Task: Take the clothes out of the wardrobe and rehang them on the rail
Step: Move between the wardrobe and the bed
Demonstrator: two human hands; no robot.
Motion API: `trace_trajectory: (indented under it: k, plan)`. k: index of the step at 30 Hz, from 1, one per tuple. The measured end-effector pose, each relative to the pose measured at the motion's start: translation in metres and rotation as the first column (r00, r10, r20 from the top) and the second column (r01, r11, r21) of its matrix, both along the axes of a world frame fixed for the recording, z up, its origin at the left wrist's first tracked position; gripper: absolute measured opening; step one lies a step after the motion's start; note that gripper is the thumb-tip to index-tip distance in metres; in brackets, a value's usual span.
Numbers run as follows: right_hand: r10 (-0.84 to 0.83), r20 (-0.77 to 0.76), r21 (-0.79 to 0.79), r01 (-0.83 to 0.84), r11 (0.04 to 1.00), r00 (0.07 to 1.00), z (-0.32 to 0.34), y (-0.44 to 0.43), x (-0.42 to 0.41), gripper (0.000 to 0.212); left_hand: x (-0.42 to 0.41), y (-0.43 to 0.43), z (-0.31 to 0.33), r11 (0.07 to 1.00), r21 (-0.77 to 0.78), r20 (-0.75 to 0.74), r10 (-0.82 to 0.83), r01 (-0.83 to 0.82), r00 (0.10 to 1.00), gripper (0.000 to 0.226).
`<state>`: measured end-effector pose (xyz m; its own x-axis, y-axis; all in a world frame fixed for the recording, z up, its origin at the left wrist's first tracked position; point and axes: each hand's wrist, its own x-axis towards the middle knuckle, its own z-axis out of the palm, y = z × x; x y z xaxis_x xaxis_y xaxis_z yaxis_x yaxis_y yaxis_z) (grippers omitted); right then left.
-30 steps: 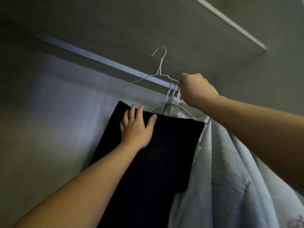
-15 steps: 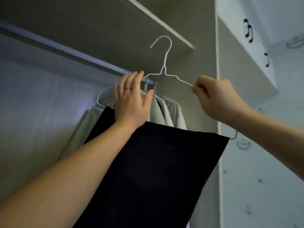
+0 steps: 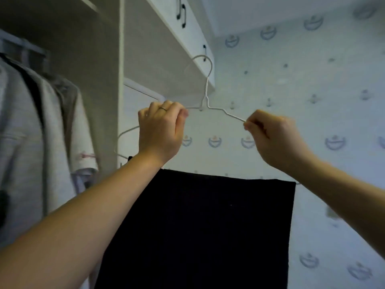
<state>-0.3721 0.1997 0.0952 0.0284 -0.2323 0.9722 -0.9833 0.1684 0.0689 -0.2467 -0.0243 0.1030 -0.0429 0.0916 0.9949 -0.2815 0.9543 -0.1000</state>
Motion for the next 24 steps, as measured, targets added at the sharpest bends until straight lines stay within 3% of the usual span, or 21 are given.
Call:
trace_trajectory:
  k: [3,8,12,16,18,24]
  plan:
    - [-0.145,0.025,0.061,0.143,0.988,0.989,-0.023,0.065,-0.037,0.014,-0.063,0.048,-0.029,0.973,0.087,0.132,-0.222,0.212,0.966,0.038]
    - [-0.456,0.102,0.161,0.437,0.885,0.884,-0.079,0.179,-0.086,0.019,-0.169,0.141,-0.083,0.867,0.214,0.264,-0.495,0.450,0.828,0.034]
    - [-0.688,0.191,0.258,0.640,0.723,0.700,-0.128,0.272,-0.113,0.015,-0.246,0.227,-0.125,0.758,0.236,0.365,-0.649,0.608,0.668,0.034]
    - [-0.823,0.247,0.344,0.748,0.568,0.512,-0.167,0.357,-0.125,0.026,-0.308,0.316,-0.165,0.614,0.280,0.422,-0.769,0.738,0.479,0.031]
    - [-0.873,0.274,0.383,0.786,0.485,0.404,-0.186,0.398,-0.125,0.031,-0.331,0.362,-0.184,0.528,0.295,0.443,-0.814,0.796,0.375,0.029]
    - [-0.906,0.404,0.464,0.827,0.318,0.122,-0.235,0.496,-0.097,0.022,-0.371,0.492,-0.238,0.254,0.439,0.479,-0.878,0.862,0.015,0.024]
